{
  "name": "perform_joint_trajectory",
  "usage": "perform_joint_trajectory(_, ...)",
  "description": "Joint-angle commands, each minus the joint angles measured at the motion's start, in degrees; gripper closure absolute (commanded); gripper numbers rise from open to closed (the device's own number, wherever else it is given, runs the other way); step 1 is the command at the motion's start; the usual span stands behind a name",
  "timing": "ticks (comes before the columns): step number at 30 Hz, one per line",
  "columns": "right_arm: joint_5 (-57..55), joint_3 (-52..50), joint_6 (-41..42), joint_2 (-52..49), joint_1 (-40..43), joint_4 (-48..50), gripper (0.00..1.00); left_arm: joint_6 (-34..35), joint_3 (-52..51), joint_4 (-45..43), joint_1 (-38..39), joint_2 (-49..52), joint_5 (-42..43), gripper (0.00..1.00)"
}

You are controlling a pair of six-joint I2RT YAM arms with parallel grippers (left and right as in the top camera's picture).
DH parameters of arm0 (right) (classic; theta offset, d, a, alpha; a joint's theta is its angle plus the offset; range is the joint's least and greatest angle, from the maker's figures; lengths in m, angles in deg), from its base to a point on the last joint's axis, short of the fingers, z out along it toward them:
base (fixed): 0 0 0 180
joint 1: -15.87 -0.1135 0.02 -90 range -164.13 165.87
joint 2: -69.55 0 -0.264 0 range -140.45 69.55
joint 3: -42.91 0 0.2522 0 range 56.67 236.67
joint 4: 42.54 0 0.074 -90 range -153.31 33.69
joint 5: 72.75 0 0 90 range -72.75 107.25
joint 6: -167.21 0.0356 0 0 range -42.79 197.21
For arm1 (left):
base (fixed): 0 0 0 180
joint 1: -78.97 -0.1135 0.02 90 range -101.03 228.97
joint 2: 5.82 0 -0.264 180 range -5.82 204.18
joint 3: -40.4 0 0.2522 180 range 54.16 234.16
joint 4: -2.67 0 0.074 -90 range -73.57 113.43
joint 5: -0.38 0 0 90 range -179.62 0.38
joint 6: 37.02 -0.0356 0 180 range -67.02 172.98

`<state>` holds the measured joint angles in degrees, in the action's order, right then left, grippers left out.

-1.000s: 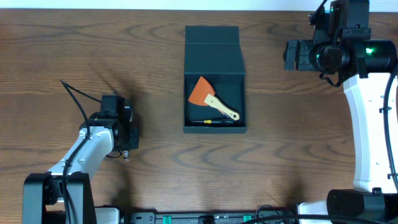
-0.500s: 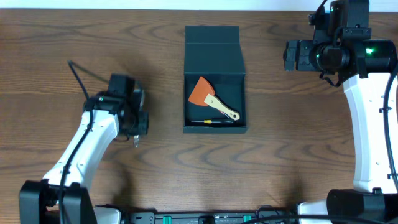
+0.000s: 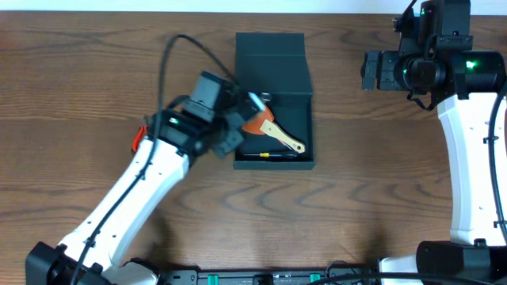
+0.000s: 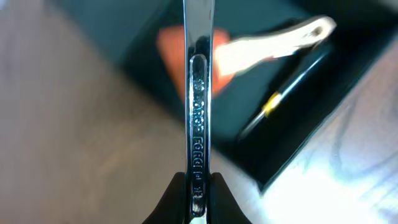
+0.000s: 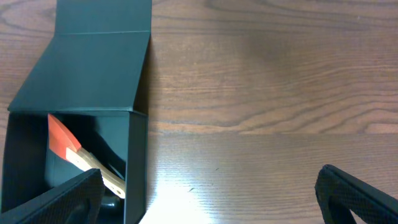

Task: Pack container
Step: 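Carry the wrench with the left gripper into the box and release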

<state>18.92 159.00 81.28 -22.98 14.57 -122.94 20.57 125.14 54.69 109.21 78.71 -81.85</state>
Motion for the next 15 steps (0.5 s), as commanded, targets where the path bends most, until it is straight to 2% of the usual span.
perform_joint_trajectory(1, -0.17, 0.15, -0.50, -0.15, 0.57, 0.00, 0.01, -11.26, 1.05, -4.31, 3.19, 0.61, 0.61, 0.95)
perform_joint_trajectory(7, -0.17, 0.15, -0.50, -0.15, 0.57, -0.02, 0.01, -12.17, 1.05, -11.28, 7.08, 4.50, 0.63, 0.94)
perform_joint_trajectory(15, -0.17, 0.15, -0.50, -0.15, 0.57, -0.24, 0.01, -13.46, 1.05, -11.58, 7.96, 12.24, 0.66, 0.95)
